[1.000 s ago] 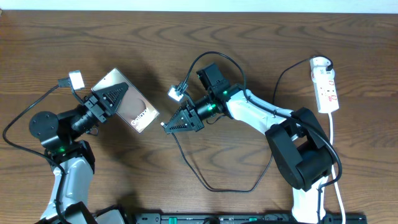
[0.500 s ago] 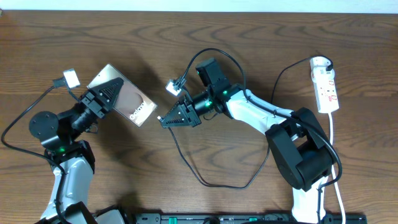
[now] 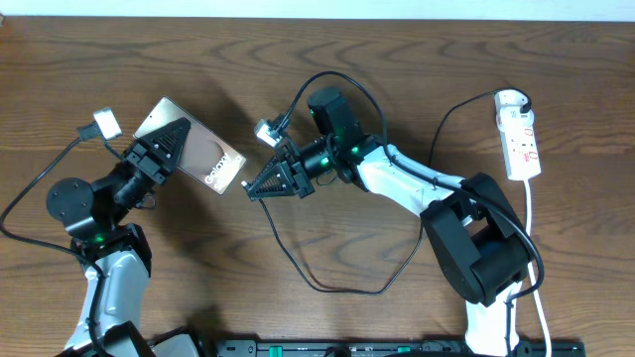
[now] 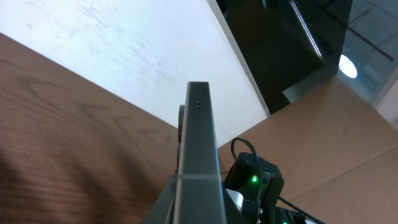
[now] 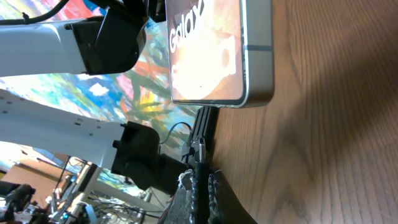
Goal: Plug charger to phone and switch on socket
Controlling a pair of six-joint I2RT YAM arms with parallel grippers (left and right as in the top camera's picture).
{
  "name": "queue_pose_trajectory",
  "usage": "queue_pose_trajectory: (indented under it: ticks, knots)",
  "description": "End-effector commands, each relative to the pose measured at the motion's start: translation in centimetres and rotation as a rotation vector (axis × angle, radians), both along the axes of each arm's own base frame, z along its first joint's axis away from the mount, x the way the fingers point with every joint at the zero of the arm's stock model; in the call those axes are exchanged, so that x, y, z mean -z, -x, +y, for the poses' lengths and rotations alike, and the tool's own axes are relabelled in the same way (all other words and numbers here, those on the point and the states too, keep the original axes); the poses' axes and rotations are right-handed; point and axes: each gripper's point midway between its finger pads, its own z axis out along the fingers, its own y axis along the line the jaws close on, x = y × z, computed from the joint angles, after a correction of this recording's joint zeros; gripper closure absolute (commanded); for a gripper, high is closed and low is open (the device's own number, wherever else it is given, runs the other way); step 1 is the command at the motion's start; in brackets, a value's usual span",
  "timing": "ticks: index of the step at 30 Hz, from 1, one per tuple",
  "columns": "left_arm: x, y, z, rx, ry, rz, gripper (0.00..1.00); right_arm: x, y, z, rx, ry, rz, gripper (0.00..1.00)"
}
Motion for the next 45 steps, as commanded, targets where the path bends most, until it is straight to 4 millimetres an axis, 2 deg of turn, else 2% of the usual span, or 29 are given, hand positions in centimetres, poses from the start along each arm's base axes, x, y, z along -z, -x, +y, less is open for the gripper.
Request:
queue_pose_trajectory:
  ticks: [1, 10, 45]
  knots:
    - [-0.7, 0.1, 0.1, -0.005, -0.005, -0.021, 0.93, -1.3, 0.7, 0.2, -0.037, -0.023, 0.007, 0.99]
    - [-0.6, 0.4, -0.3, 0.029, 0.0, -0.01, 0.93, -2.1, 0.7, 0.3, -0.058, -0.056, -0.007, 0.99]
    - [-0.3, 1.5, -1.5, 0.125, 0.028, 0.036, 0.92, -2.1, 1.0, 0.6, -0.06, -0.056, -0.015, 0.99]
